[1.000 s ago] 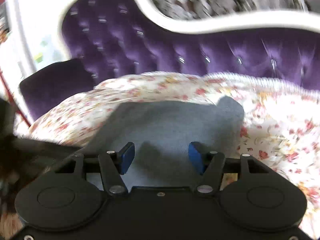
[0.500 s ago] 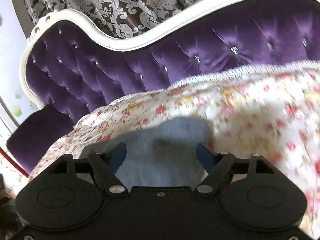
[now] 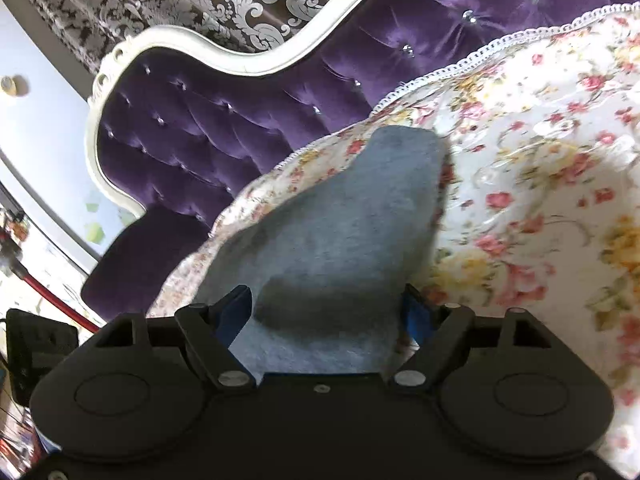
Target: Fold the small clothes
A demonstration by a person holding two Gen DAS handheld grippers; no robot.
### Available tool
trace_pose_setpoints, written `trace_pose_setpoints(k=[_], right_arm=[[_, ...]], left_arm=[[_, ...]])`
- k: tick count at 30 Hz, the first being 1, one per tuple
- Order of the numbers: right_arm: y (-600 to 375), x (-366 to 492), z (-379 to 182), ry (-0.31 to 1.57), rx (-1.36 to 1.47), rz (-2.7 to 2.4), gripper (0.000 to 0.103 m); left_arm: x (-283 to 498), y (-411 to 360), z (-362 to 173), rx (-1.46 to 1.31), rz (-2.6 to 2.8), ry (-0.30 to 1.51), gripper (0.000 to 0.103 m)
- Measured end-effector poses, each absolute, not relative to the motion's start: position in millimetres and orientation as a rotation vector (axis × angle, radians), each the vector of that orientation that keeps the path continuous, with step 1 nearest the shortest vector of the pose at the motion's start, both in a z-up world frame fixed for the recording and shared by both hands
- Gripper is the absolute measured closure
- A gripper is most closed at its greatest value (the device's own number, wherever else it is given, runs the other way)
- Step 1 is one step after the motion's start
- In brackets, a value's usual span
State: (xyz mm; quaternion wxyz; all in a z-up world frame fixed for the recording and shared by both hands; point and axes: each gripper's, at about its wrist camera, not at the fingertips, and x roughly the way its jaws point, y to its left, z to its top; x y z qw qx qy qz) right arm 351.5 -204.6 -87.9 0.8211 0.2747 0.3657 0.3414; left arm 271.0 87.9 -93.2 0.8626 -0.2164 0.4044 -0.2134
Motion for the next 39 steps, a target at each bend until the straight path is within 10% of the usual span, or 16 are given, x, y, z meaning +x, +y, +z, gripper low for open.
trace_pose_setpoints(k=[2, 4, 9, 21, 34, 39], right_arm=[[-200, 353, -87, 0.778, 0.587, 0.736, 0.02], [-196, 351, -86, 0.791, 0.575, 0.739, 0.05], [-197, 324, -67, 0.8, 0.524, 0.664, 0.057], [-233, 152, -29, 0.908, 0.418, 0.562, 0.056], [-249, 41, -29, 0.76, 0.325, 0.39, 0.034], [-245, 26, -17, 0.636, 0.284, 0.378, 0.03]], left_arm=[[275, 87, -101, -0.511, -0.519, 0.875, 0.069], [273, 87, -108, -0.568, -0.538, 0.897, 0.071], [236, 78, -100, -0.57, -0.599, 0.926, 0.071], [78, 52, -100, -0.493, -0.733, 1.043, 0.071], [-3, 76, -45, -0.231, -0.405, 0.795, 0.065], [17, 65, -30, -0.233, -0.35, 0.696, 0.047]])
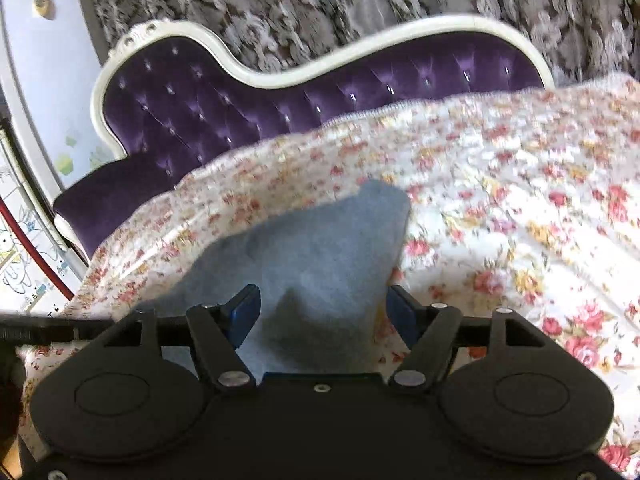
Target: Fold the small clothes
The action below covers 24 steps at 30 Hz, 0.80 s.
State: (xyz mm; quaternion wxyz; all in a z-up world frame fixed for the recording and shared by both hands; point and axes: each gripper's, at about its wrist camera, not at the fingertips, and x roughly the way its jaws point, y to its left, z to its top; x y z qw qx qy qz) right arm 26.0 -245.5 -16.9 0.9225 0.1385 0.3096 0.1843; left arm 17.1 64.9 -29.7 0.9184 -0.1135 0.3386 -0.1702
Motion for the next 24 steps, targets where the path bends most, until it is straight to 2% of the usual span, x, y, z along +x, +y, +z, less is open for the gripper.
trace_pose_setpoints(k=[9, 11, 12, 16, 24], right_arm=[[-234, 13, -15, 0.566, 0.212, 0.418, 0.03], [-232, 12, -14, 0.558, 0.203, 0.432, 0.03], [-232, 12, -15, 0.555, 0.2, 0.441, 0.03], [-225, 15, -17, 0.559, 0.182, 0.478, 0.03], [-208, 46, -15, 0.564, 0.162, 0.574, 0.03]], left_arm=[[81, 63, -78, -0.492, -0.319, 0.841, 0.049], [82, 71, -88, -0.544, -0.311, 0.852, 0.066], [81, 73, -92, -0.57, -0.333, 0.842, 0.083], [65, 71, -94, -0.536, -0.282, 0.788, 0.087], [44, 75, -96, -0.458, -0.207, 0.767, 0.088]])
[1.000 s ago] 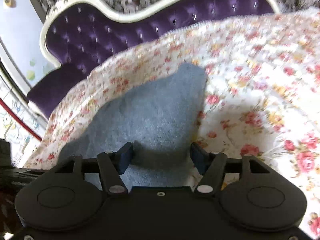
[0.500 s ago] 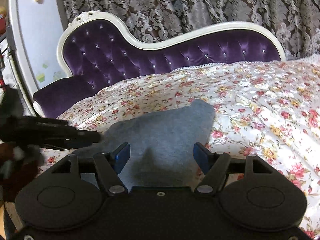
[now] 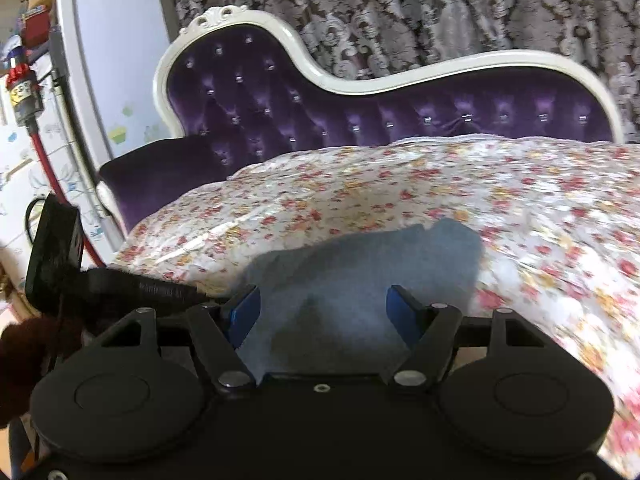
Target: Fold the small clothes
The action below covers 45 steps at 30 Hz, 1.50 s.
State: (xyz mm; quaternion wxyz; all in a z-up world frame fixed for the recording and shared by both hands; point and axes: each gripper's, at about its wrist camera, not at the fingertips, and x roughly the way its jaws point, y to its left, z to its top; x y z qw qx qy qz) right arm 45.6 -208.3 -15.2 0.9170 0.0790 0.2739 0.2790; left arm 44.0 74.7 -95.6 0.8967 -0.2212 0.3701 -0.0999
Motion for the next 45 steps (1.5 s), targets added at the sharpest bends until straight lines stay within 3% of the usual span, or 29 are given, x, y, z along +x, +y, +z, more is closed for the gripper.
trace_pose_setpoints(k=[5, 14, 17, 19, 21, 24, 25, 27, 33, 45], right_arm=[[-210, 93, -55, 0.762, 0.247, 0.556, 0.03], [-221, 123, -40, 0.733, 0.274, 0.563, 0.028], [-226, 158, -64, 0.818, 0.306, 0.525, 0.032], [-229, 163, -62, 0.788, 0.319, 0.528, 0.032], [-227, 158, -51, 0.75, 0.266, 0.466, 0.022], [-227, 142, -38, 0.692, 0.208, 0.4, 0.017], [-228, 134, -34, 0.678, 0.208, 0.394, 0.008], [-227, 119, -27, 0.643, 0.178, 0.376, 0.002], [-214, 75, -11, 0.596, 0.084, 0.348, 0.001], [-207, -2, 1, 0.641, 0.112, 0.239, 0.0]], left_arm=[[38, 75, -97, -0.412, -0.189, 0.77, 0.088], [37, 69, -97, -0.353, -0.176, 0.762, 0.085], [36, 67, -95, -0.322, -0.158, 0.754, 0.076], [35, 68, -94, -0.309, -0.13, 0.744, 0.059], [31, 70, -91, -0.3, -0.105, 0.736, 0.05], [20, 69, -82, -0.243, -0.082, 0.705, 0.034], [16, 68, -79, -0.219, -0.076, 0.693, 0.029], [7, 65, -72, -0.181, -0.067, 0.677, 0.025], [-18, 51, -54, -0.104, -0.039, 0.643, 0.011], [-51, 25, -34, -0.129, -0.073, 0.707, 0.011]])
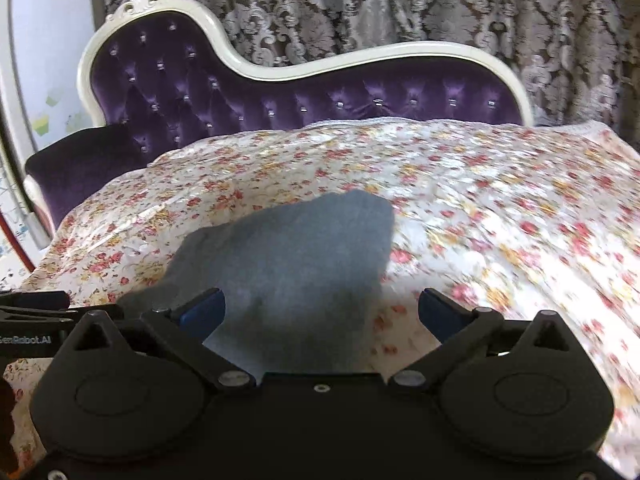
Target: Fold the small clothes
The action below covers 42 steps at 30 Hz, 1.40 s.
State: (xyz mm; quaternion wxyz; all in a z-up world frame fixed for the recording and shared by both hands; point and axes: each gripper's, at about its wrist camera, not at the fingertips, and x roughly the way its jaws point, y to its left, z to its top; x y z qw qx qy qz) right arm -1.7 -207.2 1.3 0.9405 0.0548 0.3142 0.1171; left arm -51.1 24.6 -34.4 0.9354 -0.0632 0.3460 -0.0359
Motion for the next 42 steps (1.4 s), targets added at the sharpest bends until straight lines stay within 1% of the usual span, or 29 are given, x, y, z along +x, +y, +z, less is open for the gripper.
trace_pose_setpoints(k=[4, 12, 21, 31, 42], right_arm=[[-213, -20, 6, 0.643, 0.144, 0.194, 0.0], [-218, -48, 9, 0.669, 0.203, 0.166, 0.0], [-211, -74, 11, 0.651, 0.155, 0.156, 0.001], [-198, -96, 17, 0.628, 0.064, 0.081, 0.001], [-198, -98, 16, 0.641, 0.111, 0.132, 0.001]], left_arm=[[-63, 26, -34, -0.188, -0.11, 0.698, 0.011], [-82, 21, -34, -0.176, -0.093, 0.71, 0.01], [-99, 10, -29, -0.076, -0.034, 0.707, 0.01], [-108, 7, -25, -0.045, 0.001, 0.7, 0.01], [-109, 7, -26, -0.01, 0.046, 0.711, 0.01]])
